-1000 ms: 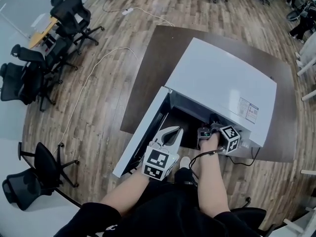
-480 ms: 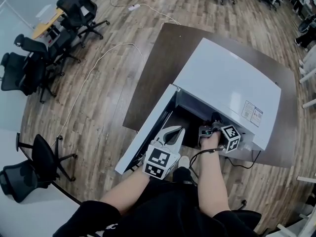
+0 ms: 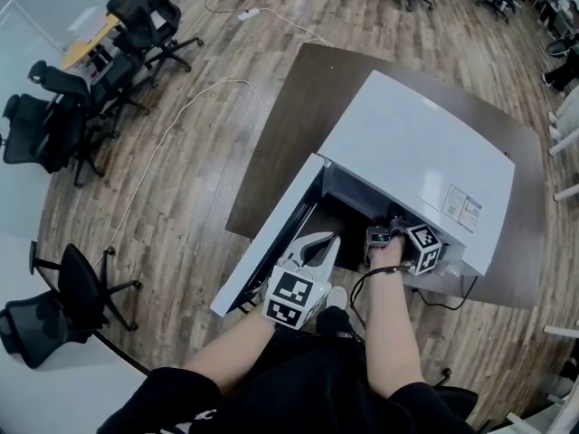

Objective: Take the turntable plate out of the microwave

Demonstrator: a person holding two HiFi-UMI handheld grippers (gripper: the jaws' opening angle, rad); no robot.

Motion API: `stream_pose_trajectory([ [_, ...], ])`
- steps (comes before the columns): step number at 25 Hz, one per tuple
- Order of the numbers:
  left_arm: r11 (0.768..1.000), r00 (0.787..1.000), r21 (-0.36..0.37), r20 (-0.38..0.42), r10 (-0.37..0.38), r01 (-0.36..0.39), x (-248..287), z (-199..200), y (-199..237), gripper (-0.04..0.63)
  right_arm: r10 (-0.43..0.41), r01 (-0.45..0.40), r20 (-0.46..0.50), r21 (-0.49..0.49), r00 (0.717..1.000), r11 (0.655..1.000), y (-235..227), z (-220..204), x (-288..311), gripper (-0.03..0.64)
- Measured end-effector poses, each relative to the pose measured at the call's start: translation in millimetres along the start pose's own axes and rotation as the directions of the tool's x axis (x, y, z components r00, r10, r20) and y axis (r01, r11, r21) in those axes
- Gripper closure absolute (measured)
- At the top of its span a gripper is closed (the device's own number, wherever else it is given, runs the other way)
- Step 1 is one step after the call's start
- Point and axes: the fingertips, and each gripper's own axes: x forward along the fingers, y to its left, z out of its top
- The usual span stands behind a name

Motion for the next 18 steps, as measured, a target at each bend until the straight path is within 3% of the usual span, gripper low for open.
stream_pose_trajectory([
  [6, 1.000, 1.000, 0.013, 0.007, 0.007, -0.007, -2.6, 3.1, -3.1, 0.586, 0.048, -0.047, 0.011, -0.034, 0.999, 0.998, -1.2, -4.1, -6.9, 0.580],
  [18, 1.000, 1.000, 0.028, 0.006, 0.001, -0.002, -17.5, -1.1, -5.1, 0.586, 0.246, -0.247, -0.020, -0.056, 0.969, 0.967, 2.9, -5.5, -30.8, 0.583],
])
